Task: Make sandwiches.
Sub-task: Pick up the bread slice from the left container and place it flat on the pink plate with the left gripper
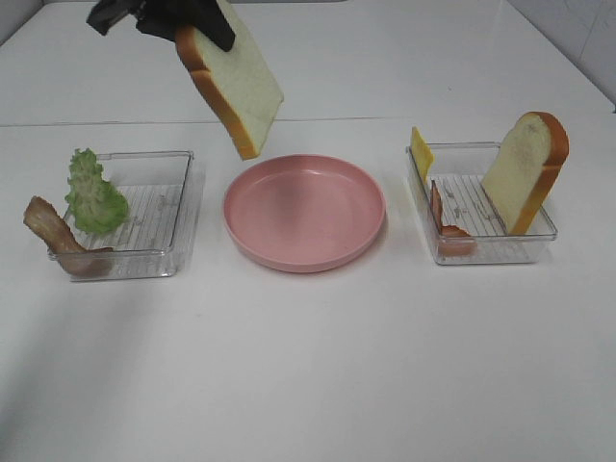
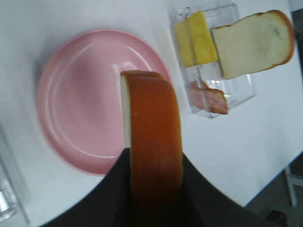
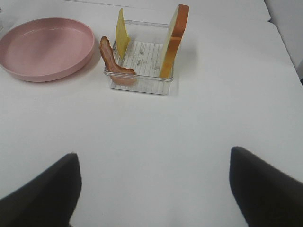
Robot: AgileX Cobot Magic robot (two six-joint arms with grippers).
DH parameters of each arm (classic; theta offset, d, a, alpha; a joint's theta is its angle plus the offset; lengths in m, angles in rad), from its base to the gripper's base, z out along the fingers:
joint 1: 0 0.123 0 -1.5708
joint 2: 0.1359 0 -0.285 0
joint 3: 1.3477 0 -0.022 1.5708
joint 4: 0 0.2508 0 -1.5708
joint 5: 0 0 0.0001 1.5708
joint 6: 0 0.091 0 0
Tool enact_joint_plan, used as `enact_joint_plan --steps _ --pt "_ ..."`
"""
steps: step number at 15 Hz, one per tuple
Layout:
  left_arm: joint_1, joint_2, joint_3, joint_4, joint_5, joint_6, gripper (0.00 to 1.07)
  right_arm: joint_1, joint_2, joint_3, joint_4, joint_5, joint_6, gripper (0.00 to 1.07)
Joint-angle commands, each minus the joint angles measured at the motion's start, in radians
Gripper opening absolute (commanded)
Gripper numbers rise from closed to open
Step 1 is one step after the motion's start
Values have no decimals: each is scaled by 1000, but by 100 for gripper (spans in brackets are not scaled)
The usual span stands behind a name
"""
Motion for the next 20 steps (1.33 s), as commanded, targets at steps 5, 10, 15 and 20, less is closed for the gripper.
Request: enact_joint_plan --steps 5,10,15,20 --pt "-1 272 -2 -375 -63 118 0 -6 -12 5 -1 -9 -1 80" --pt "-14 375 -2 -442 -137 114 0 -6 -12 5 -1 -9 -1 80" --pt "-48 393 -2 -429 -201 110 3 -6 -12 5 -1 -9 -1 80" --pt "-60 396 -2 -409 -205 114 59 -6 -12 5 -1 -9 -1 80"
